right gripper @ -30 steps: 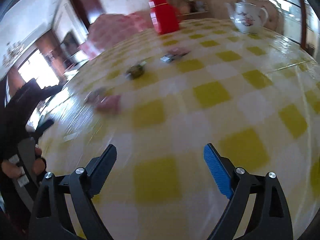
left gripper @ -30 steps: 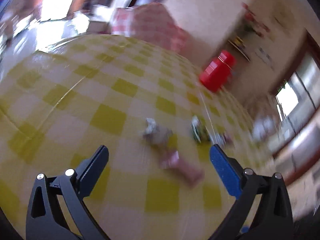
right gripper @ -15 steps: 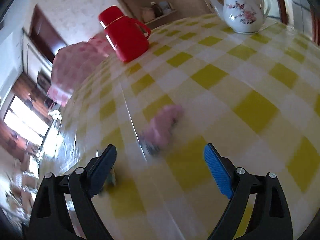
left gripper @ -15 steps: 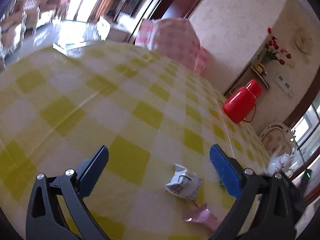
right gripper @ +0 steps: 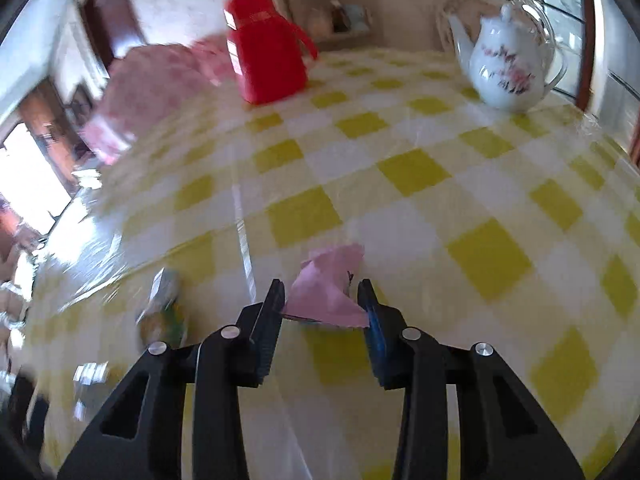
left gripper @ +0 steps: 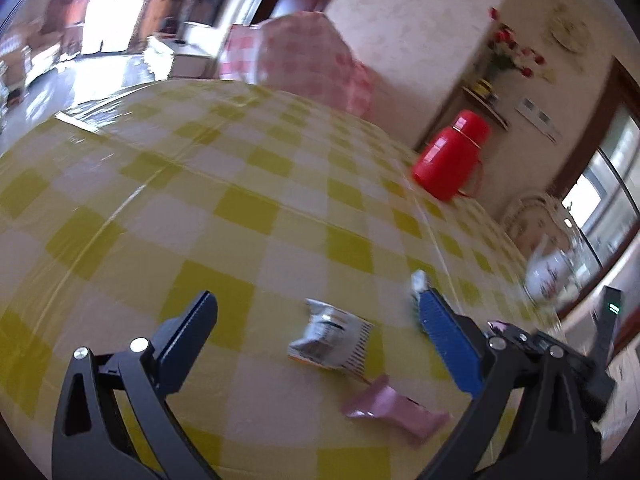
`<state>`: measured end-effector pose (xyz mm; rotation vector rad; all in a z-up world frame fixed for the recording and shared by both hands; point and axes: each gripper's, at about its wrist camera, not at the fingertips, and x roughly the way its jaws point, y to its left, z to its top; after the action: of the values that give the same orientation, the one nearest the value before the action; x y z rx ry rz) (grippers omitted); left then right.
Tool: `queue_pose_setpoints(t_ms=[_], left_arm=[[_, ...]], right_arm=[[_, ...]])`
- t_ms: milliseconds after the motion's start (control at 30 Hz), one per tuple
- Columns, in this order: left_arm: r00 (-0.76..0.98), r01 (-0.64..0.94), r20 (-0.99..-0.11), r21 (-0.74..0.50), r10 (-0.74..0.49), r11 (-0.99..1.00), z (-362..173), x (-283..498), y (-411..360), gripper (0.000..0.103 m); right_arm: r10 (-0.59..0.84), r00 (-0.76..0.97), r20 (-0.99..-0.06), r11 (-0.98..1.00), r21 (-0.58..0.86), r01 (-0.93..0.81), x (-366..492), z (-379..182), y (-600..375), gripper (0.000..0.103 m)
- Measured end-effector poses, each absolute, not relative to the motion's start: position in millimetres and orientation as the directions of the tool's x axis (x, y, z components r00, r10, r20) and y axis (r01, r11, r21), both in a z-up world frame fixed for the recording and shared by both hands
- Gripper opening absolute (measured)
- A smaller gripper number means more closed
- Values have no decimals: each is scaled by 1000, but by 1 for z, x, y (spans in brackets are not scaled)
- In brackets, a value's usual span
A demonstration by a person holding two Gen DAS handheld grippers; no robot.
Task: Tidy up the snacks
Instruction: 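Grasp the pink wrapped bar on the table with the right gripper, then grasp the second pink wrapped bar with the left gripper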
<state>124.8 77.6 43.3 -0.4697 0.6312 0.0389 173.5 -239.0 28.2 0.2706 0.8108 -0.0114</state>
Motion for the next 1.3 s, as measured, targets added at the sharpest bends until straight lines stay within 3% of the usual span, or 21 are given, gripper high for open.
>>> queue_pose_setpoints(t_ms=[267, 433, 533, 633, 667, 700, 867, 900, 933, 967, 1000, 1133, 1300], left_arm=[[750, -75, -619, -432, -234, 899, 39, 118, 51, 101], [752, -80, -631, -374, -191, 924, 39, 111, 36, 101], [755, -68, -635, -324, -164, 943, 38, 110, 29, 101], [750, -66, -642, -310, -158, 948, 36, 111, 26, 101], [749, -66, -645, -302, -153, 951, 36, 111, 25, 101], [749, -66, -645, -298, -151, 952, 37, 111, 25, 101], [732, -77, -660, -327, -170, 942, 35, 105, 20, 101], [725, -79, -669, -318, -164, 945, 33, 104, 16, 101], [713, -76, -684, -296, -155, 952, 30, 103, 10, 101], [706, -73, -692, -280, -149, 957, 29, 102, 6, 101], [699, -72, -702, -261, -138, 963, 27, 100, 1, 101], [672, -94, -733, -225, -105, 970, 18, 96, -9, 101], [677, -261, -731, -344, -83, 902, 14, 105, -1, 101]], right_arm=[[210, 746, -632, 968, 243, -67, 50, 36, -234, 37], [273, 699, -661, 953, 284, -103, 31, 21, -228, 37], [311, 606, -732, 950, 267, -164, 34, 12, -217, 39], [284, 567, -773, 957, 193, -217, 28, 7, -199, 52], [281, 572, -771, 957, 183, -224, 27, 8, -196, 68], [285, 580, -763, 955, 175, -239, 26, 10, -192, 73], [226, 605, -763, 969, 115, -217, 33, 7, -188, 73], [220, 601, -768, 970, 107, -217, 35, 5, -188, 71], [221, 594, -774, 969, 102, -226, 39, 3, -188, 61], [211, 595, -775, 970, 89, -226, 39, 2, -188, 34], [192, 601, -776, 973, 69, -221, 38, 2, -188, 23], [181, 635, -751, 977, 61, -206, 31, 7, -196, 21], [202, 620, -758, 973, 85, -213, 32, 5, -196, 21]])
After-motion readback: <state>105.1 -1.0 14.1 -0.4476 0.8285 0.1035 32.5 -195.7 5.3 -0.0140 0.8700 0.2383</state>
